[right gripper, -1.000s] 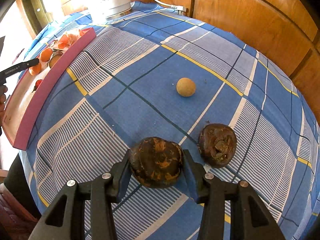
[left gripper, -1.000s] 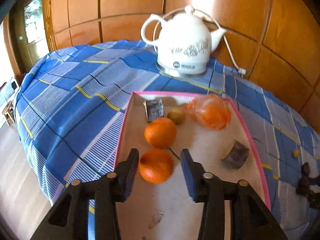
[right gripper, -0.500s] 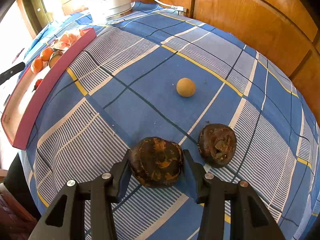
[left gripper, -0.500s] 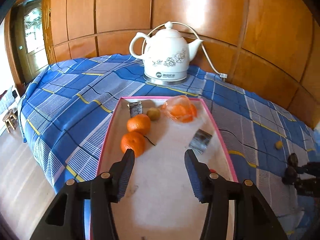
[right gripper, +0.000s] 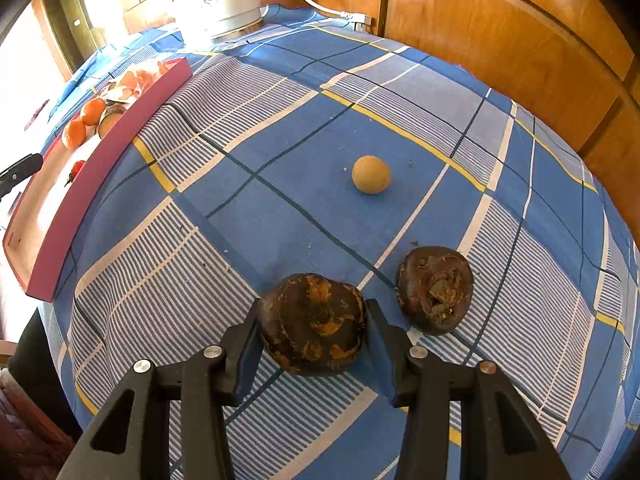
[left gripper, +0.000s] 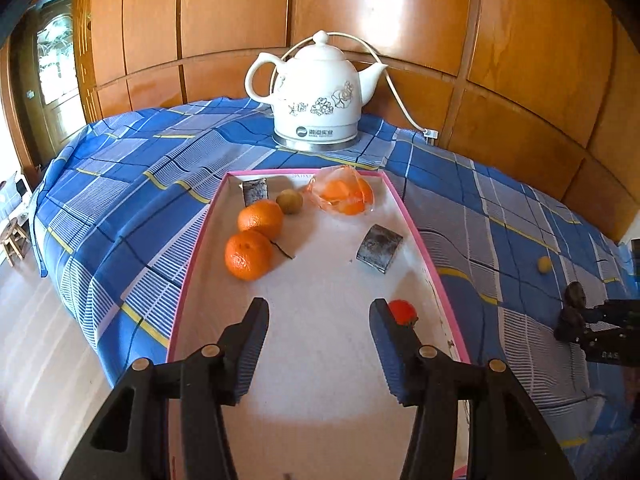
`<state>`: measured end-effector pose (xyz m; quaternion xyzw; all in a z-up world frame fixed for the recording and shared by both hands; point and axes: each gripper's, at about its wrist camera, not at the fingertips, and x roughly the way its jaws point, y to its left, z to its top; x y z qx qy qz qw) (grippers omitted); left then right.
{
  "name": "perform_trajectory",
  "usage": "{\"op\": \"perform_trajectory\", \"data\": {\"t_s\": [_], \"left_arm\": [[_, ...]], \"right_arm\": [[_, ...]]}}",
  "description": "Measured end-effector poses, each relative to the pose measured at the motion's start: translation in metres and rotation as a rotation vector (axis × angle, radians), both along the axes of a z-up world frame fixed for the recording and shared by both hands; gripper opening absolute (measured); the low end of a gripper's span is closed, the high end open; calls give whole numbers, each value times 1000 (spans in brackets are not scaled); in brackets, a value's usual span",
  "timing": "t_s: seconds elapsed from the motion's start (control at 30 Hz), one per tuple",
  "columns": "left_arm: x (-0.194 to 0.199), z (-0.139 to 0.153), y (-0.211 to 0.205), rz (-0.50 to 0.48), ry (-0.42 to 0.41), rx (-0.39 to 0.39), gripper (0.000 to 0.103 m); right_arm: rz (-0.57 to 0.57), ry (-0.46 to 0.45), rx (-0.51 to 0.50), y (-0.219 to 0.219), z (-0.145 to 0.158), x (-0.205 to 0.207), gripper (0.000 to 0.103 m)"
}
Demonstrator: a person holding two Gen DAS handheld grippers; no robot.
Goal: Organize fruits
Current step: 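Carry the orange over the tray and open the left tool, then carry the dark brown piece over the tray and open the right tool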
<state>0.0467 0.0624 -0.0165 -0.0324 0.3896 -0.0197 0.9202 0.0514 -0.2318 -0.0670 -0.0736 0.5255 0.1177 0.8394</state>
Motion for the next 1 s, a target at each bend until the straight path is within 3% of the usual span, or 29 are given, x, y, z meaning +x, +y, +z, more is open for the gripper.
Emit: {"op": "perform_trajectory", "data": {"t_s": [0.53, 0.73, 0.83, 1.0], "left_arm": [[-5, 1, 14, 23, -1, -5, 54], [-5, 2, 26, 45, 7, -6, 60], [-6, 4, 40, 90, -3, 6, 64], [-6, 8, 69, 178, -23, -3, 64]], "right_arm": [[-2, -10, -16, 0, -1, -3, 48], [-26, 20, -63, 9, 6, 5, 46], [-45, -19, 17, 18, 26, 6, 43], [80, -81, 147, 74, 61, 10, 42]]}}
